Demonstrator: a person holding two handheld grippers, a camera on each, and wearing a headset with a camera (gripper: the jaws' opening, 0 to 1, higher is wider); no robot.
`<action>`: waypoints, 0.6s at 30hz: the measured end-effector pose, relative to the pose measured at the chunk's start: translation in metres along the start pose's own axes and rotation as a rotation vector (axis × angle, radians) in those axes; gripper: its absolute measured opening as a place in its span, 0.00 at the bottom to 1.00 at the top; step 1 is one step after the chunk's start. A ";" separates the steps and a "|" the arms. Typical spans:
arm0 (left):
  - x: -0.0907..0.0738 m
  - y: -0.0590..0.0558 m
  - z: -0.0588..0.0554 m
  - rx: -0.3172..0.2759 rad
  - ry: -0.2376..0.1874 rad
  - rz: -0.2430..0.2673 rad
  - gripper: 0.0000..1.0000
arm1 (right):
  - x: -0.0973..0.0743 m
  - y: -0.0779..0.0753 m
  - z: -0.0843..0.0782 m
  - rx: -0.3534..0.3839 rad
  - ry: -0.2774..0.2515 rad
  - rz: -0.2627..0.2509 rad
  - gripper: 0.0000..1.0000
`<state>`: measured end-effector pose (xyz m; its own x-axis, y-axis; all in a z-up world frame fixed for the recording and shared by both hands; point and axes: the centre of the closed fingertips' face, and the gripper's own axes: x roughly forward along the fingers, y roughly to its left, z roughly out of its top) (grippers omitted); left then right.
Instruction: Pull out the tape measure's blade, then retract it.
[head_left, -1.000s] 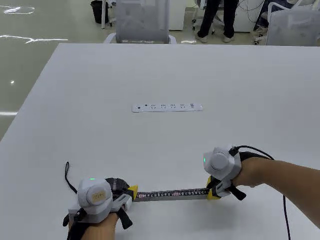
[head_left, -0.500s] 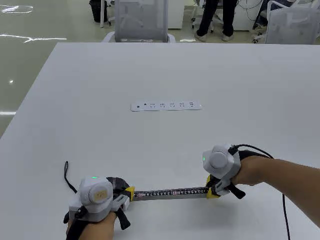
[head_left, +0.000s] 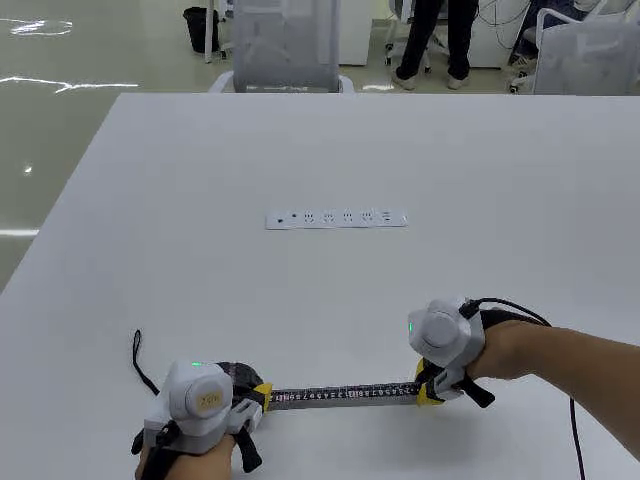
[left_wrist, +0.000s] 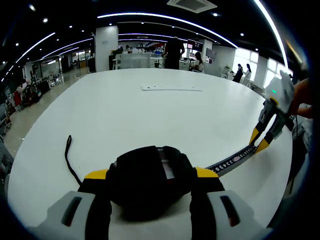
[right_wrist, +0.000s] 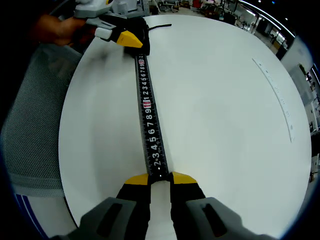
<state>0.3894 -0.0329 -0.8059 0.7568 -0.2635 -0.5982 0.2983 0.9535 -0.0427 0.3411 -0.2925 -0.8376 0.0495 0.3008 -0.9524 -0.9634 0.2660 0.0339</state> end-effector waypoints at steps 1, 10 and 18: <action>0.000 0.000 0.000 0.000 0.001 -0.001 0.60 | 0.000 0.000 0.000 0.000 0.000 0.000 0.14; 0.000 0.000 0.000 -0.003 -0.002 -0.007 0.60 | 0.000 0.000 0.001 0.000 -0.008 -0.003 0.14; 0.000 0.000 0.000 -0.008 0.003 -0.009 0.60 | 0.002 0.000 0.003 -0.004 -0.008 -0.005 0.14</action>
<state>0.3893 -0.0332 -0.8061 0.7524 -0.2719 -0.6000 0.3002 0.9523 -0.0550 0.3423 -0.2889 -0.8385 0.0562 0.3064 -0.9502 -0.9641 0.2642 0.0282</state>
